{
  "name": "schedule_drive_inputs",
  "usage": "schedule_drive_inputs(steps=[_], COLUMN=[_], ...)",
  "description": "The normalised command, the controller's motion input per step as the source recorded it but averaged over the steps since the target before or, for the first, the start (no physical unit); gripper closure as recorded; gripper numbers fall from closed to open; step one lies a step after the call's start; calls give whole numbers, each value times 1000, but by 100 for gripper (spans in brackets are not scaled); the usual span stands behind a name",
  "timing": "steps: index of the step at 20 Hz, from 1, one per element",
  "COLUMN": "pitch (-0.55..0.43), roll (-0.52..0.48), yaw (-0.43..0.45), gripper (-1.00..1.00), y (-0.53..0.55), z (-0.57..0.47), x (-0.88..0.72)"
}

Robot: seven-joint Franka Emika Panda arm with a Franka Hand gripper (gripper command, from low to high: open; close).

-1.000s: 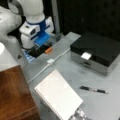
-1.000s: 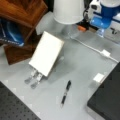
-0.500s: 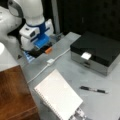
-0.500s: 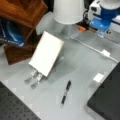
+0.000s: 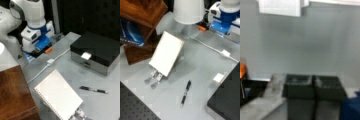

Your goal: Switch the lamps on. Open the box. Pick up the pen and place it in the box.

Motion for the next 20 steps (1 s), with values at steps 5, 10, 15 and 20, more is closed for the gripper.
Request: schedule_drive_inputs(steps=[5,10,15,20], pitch=[-215,-259,-301,-330], roll=[26,11,-3,8], yaw=[-74,-83,-88,-85], gripper=[100,100,100,100], y=[204,180,149,107], z=[-414,-388,-356,-409], x=[-255,-286,-356,-421])
